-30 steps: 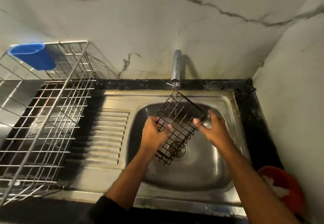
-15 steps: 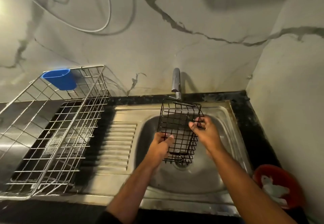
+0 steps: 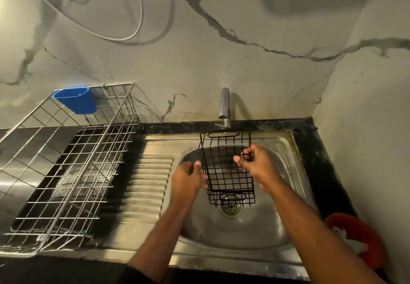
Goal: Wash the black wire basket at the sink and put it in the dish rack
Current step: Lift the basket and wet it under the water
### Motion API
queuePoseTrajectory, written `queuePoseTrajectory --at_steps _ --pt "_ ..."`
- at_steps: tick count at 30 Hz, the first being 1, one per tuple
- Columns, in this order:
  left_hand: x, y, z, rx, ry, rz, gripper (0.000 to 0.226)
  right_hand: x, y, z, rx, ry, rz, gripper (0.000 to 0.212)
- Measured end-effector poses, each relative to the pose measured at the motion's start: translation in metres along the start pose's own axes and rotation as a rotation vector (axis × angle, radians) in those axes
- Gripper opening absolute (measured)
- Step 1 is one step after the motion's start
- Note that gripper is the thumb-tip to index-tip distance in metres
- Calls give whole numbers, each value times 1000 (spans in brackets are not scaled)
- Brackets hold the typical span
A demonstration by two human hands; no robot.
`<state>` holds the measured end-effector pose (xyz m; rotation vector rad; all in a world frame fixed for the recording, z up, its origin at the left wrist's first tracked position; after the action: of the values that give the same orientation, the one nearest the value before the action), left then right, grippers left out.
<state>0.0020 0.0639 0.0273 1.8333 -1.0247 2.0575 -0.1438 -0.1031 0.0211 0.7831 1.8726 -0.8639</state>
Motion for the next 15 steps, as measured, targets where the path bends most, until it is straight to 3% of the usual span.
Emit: queuePoseTrajectory --at_steps 3,5,6,9,12,15 --pt "40 2 13 -15 476 338 21 -1 1 7 -76 -23 -82 27" --pt "63 14 20 -103 762 630 33 0 4 12 -129 -39 -146 29" --pt "70 20 27 -159 825 775 43 2 6 14 -152 -53 -174 31" --pt "71 30 53 -342 655 894 69 2 9 15 -238 -127 -260 29" --pt "57 35 68 -439 345 540 54 0 9 16 -296 -158 -294 26" --pt "43 31 67 -396 94 105 43 -2 7 16 -313 -175 -259 26"
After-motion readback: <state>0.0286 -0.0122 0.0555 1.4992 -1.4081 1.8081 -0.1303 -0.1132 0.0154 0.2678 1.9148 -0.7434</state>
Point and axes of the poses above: each hand's wrist, its own z-axis towards the middle knuckle, its own y-axis out of the palm, x = y × z, the point moved 4 cm from there along z, towards the middle knuckle, and after that the axes turned 11 degrees about y, right-handed, at the moved point
